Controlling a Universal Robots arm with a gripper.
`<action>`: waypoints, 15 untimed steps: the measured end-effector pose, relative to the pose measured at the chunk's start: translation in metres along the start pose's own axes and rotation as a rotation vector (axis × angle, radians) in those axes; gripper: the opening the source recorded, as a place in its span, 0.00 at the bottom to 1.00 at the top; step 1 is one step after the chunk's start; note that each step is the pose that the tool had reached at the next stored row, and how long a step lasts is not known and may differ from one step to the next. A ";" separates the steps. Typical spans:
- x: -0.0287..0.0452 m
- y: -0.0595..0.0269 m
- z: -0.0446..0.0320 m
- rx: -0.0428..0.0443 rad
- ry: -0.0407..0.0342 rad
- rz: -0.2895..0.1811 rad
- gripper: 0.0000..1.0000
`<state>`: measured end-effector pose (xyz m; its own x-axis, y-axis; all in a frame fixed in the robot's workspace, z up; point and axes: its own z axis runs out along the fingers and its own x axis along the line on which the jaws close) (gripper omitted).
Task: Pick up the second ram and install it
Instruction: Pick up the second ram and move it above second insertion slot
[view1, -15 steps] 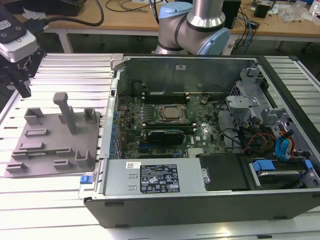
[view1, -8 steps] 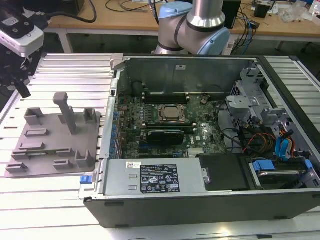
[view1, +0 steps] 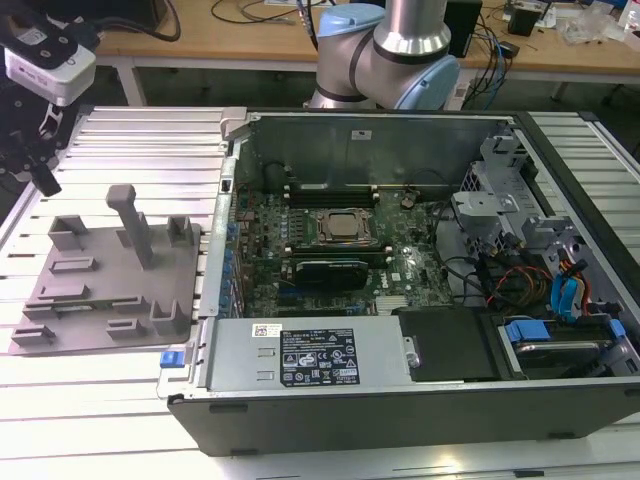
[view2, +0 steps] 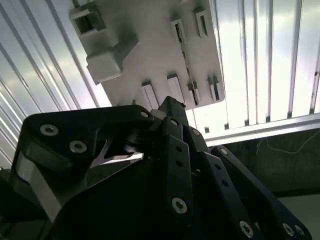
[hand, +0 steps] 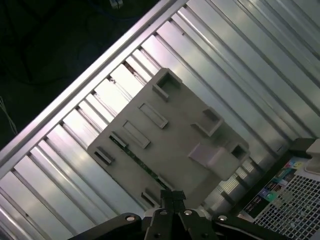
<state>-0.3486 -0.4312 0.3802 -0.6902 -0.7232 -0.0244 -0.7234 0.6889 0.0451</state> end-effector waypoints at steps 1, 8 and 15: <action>0.0000 0.0000 0.0000 -0.0006 0.0012 -0.027 0.08; 0.0000 0.0000 0.0000 -0.0028 0.0052 -0.116 0.08; 0.0000 0.0000 0.0000 -0.0062 0.0116 -0.254 0.08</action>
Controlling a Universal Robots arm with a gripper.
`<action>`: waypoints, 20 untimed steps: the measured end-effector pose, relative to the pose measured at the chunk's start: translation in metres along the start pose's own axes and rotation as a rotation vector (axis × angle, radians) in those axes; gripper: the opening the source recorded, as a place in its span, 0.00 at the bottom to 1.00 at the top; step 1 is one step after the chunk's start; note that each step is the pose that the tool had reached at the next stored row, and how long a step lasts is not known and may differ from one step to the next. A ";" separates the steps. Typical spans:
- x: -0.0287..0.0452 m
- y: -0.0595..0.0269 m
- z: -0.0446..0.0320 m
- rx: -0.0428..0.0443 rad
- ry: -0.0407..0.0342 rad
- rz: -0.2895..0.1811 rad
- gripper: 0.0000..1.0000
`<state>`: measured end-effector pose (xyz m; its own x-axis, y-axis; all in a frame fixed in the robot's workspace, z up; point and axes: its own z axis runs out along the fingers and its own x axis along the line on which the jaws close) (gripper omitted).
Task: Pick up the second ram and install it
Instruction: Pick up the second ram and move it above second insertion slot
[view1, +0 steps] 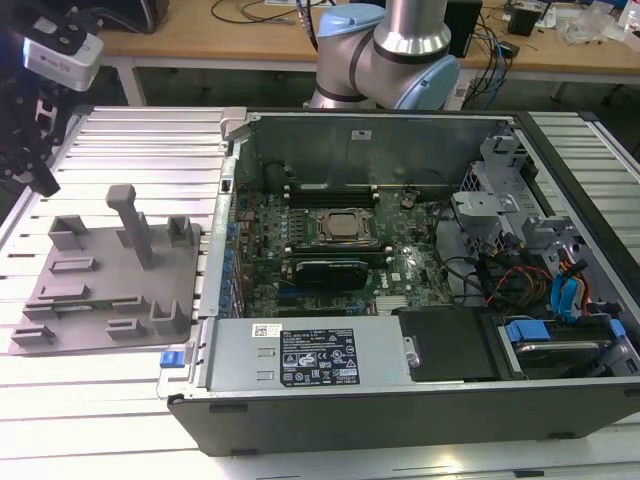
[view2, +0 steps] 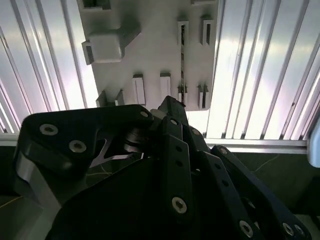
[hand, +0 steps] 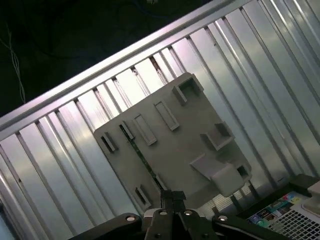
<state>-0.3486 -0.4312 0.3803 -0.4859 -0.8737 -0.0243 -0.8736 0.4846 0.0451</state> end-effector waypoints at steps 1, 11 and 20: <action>0.0000 0.0000 0.0000 -0.0004 0.0007 -0.017 0.08; 0.0000 0.0000 0.0000 -0.0049 0.0090 -0.202 0.08; 0.0000 0.0000 0.0000 -0.0091 0.0168 -0.374 0.08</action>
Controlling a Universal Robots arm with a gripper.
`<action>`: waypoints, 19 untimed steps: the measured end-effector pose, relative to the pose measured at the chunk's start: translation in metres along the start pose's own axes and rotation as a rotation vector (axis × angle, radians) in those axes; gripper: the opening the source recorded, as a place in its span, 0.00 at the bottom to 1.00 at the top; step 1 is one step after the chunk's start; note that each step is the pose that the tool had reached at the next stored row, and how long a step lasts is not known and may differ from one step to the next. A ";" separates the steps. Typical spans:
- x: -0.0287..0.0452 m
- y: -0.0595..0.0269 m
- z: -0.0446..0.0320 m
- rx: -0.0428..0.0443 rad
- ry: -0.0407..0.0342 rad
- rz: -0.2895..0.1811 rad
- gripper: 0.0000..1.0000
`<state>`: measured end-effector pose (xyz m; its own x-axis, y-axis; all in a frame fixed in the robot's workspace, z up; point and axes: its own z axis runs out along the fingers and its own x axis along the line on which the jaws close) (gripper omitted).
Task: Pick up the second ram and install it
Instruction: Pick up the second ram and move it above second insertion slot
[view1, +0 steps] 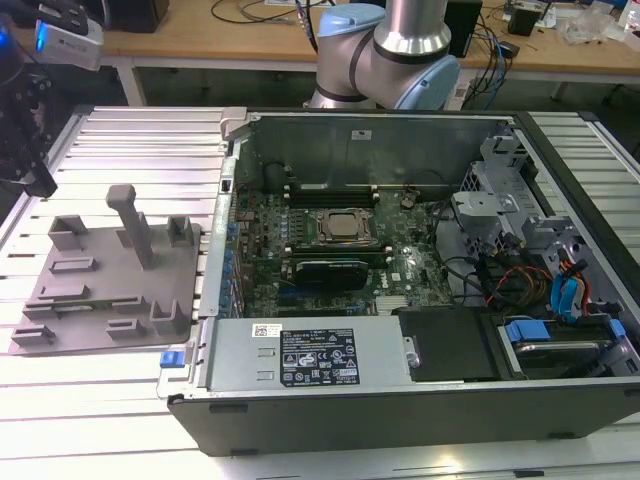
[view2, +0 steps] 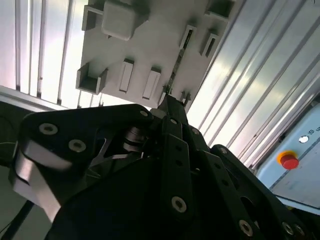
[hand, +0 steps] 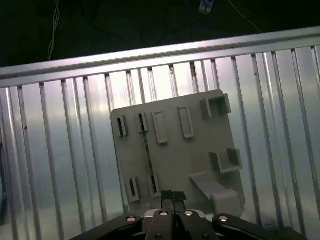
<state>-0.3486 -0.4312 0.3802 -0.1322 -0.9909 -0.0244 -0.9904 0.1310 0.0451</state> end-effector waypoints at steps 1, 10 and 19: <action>0.0000 0.0000 0.0000 -0.0002 0.0005 -0.010 0.08; 0.0000 0.0000 0.0000 -0.0047 0.0087 -0.192 0.08; 0.0000 0.0000 0.0000 -0.0081 0.0150 -0.332 0.08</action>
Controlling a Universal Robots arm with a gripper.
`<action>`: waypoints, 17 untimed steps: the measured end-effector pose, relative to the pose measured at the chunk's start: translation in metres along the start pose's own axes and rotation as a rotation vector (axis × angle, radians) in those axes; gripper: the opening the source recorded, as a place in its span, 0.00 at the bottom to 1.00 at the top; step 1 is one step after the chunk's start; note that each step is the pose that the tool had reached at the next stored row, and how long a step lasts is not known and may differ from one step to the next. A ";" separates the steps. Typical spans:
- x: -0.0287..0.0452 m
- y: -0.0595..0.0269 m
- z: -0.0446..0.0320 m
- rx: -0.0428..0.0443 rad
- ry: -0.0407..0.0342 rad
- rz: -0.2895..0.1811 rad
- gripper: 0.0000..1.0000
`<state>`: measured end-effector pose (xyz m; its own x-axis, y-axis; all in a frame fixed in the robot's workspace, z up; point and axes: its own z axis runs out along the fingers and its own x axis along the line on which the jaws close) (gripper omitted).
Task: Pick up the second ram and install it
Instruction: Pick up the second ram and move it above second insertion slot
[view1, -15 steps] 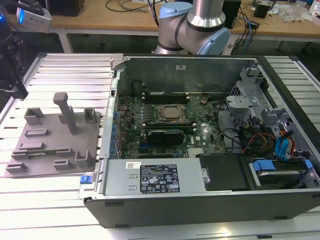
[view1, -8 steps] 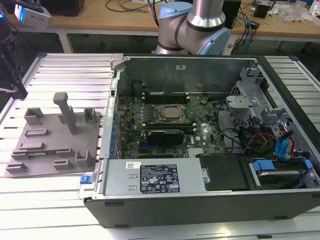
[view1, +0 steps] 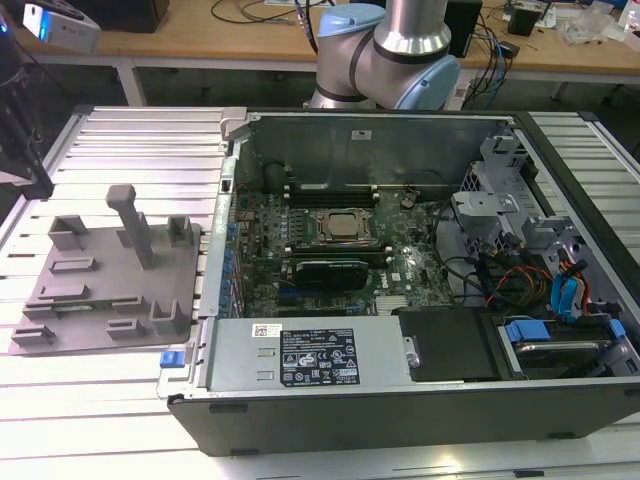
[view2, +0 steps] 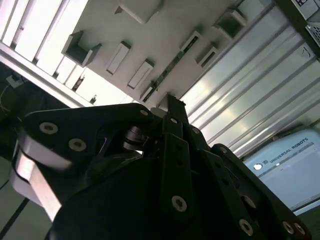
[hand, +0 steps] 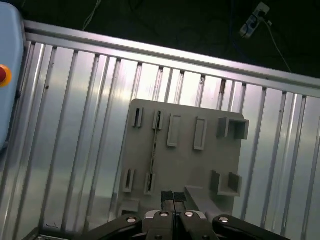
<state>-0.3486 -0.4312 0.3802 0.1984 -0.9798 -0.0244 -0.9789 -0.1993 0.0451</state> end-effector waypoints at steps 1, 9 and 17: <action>0.0000 0.0000 0.0000 -0.0004 0.0008 -0.017 0.08; 0.0000 0.0000 0.0000 -0.0039 0.0072 -0.160 0.08; -0.0001 0.0000 0.0003 -0.0059 0.0109 -0.238 0.08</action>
<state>-0.3486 -0.4311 0.3800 0.4241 -0.9053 -0.0243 -0.9042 -0.4248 0.0452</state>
